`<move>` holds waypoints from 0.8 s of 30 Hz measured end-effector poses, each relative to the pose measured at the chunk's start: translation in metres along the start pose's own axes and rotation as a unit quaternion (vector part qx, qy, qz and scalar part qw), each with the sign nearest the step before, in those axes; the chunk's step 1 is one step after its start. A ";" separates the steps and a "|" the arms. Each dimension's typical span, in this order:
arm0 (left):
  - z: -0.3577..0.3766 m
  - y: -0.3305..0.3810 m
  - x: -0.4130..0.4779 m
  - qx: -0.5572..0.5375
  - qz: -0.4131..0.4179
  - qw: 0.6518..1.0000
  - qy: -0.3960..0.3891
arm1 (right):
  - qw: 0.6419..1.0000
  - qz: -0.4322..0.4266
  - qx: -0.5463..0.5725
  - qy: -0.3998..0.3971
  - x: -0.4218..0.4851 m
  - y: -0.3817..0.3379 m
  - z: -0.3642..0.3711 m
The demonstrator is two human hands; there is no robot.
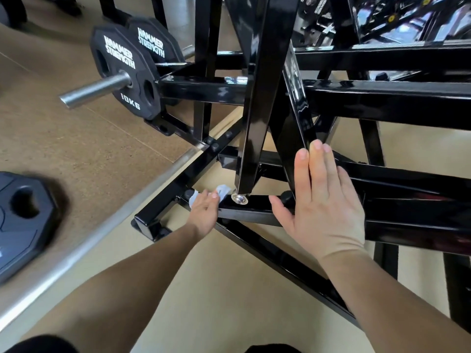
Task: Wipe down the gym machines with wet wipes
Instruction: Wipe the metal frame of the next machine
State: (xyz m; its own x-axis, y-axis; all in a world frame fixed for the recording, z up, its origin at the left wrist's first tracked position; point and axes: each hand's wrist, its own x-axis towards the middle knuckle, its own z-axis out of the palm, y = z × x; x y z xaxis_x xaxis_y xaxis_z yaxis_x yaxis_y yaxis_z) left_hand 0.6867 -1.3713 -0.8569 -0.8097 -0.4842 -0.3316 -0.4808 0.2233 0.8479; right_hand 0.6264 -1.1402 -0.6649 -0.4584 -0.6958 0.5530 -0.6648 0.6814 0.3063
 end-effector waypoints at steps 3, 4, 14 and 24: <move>0.022 0.029 -0.038 -0.041 0.125 0.991 0.026 | 1.000 -0.001 -0.002 0.004 0.000 -0.001 0.001; 0.030 0.037 -0.058 -0.053 0.173 0.983 0.012 | 1.000 -0.001 -0.002 0.004 0.000 -0.001 0.001; 0.030 0.045 -0.080 -0.178 0.135 0.969 0.102 | 1.000 0.008 -0.010 0.021 -0.001 -0.003 0.002; 0.029 0.038 -0.022 -0.200 0.008 0.963 0.182 | 0.999 0.011 -0.010 0.030 0.000 -0.004 0.003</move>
State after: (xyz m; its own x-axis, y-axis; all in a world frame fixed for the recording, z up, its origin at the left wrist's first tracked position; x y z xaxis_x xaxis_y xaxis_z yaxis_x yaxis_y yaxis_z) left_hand 0.6767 -1.3276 -0.8290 -0.6095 -0.7640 -0.2120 -0.2418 -0.0755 0.9674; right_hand 0.6272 -1.1440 -0.6686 -0.4358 -0.6659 0.6055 -0.6430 0.7011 0.3082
